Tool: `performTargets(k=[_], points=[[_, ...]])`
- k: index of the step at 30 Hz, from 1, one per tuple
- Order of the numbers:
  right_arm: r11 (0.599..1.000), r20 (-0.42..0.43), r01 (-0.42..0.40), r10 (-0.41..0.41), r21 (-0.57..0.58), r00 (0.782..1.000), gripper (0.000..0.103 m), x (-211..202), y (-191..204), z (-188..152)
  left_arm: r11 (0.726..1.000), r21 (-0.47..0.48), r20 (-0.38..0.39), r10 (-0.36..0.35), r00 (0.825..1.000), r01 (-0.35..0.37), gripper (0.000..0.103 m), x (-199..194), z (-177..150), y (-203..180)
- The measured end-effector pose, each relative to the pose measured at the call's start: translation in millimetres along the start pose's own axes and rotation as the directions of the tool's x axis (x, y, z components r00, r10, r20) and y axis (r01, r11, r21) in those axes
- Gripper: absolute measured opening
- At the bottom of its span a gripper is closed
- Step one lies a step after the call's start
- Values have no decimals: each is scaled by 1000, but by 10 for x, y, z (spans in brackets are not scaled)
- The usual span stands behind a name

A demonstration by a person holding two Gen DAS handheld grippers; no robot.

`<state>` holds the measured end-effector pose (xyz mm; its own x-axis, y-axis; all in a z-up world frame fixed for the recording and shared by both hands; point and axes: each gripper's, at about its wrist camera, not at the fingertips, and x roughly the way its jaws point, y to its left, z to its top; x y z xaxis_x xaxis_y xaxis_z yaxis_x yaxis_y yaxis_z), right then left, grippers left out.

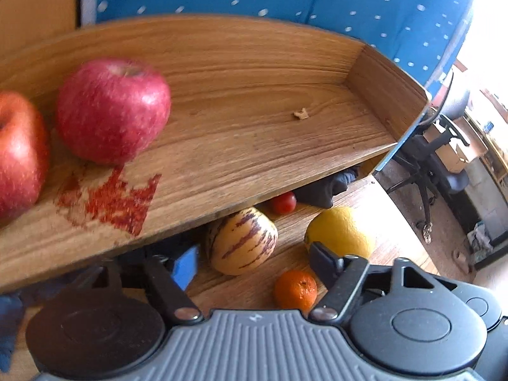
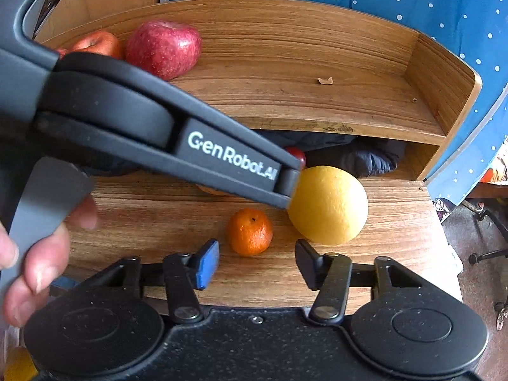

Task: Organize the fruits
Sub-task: 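Grasp the striped pepino with the left tool while the right tool grasps the tangerine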

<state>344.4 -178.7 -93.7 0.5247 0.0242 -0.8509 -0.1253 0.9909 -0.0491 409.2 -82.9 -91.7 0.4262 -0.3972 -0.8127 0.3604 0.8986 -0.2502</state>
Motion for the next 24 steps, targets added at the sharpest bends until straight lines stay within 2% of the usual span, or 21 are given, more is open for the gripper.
performTargets(k=[8,11,12,24], points=[[999,8,-24,24,-34,1000,44,46,20,20,998,-57,-9,6,1000,-7,71,70,42,83],[999,10,-31,31,-36,999,35,71,13,25,997,-81,-27,13,1000,-15,62,120,63,125],[999,14,-34,34,-38,999,35,70,13,24,996,-84,-28,17,999,-19,58,125,65,134],[997,30,-71,72,-23,997,35,15,-96,-39,998,-54,-21,41,999,-42,57,85,12,63]])
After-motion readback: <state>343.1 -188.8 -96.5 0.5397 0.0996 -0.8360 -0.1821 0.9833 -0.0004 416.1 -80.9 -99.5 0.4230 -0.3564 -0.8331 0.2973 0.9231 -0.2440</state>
